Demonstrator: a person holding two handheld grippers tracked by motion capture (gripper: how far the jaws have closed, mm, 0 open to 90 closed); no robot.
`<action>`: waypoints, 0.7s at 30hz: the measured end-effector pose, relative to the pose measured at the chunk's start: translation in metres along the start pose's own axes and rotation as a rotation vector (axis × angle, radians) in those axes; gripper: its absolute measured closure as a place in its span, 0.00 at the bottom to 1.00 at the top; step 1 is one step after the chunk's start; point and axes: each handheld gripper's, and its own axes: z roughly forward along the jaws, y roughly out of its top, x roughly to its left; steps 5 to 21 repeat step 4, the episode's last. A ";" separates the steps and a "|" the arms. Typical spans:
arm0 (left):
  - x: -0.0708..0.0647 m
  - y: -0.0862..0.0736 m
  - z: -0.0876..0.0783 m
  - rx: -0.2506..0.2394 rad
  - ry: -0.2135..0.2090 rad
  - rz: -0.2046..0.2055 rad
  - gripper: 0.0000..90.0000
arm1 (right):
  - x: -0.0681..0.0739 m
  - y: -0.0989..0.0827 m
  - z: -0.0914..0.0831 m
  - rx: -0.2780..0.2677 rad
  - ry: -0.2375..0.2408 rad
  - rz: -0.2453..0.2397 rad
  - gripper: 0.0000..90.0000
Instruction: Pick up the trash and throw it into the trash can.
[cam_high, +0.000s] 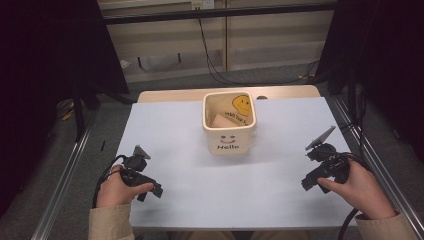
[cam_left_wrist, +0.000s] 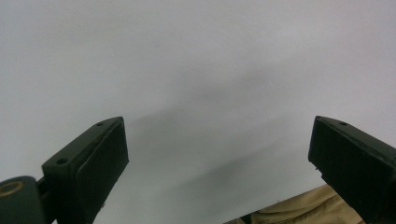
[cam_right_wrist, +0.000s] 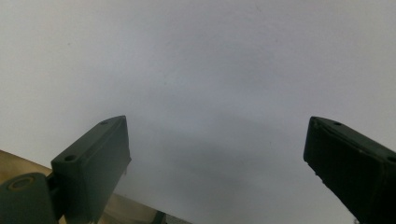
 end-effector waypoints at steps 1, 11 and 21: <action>-0.001 0.000 0.000 -0.001 -0.007 -0.010 0.05 | -0.001 -0.001 0.000 -0.003 0.003 0.004 0.08; -0.001 0.001 -0.001 0.004 -0.003 -0.009 0.05 | -0.005 -0.006 0.002 -0.004 0.005 0.021 0.08; -0.001 0.001 -0.001 0.004 -0.003 -0.009 0.05 | -0.005 -0.006 0.002 -0.004 0.005 0.021 0.08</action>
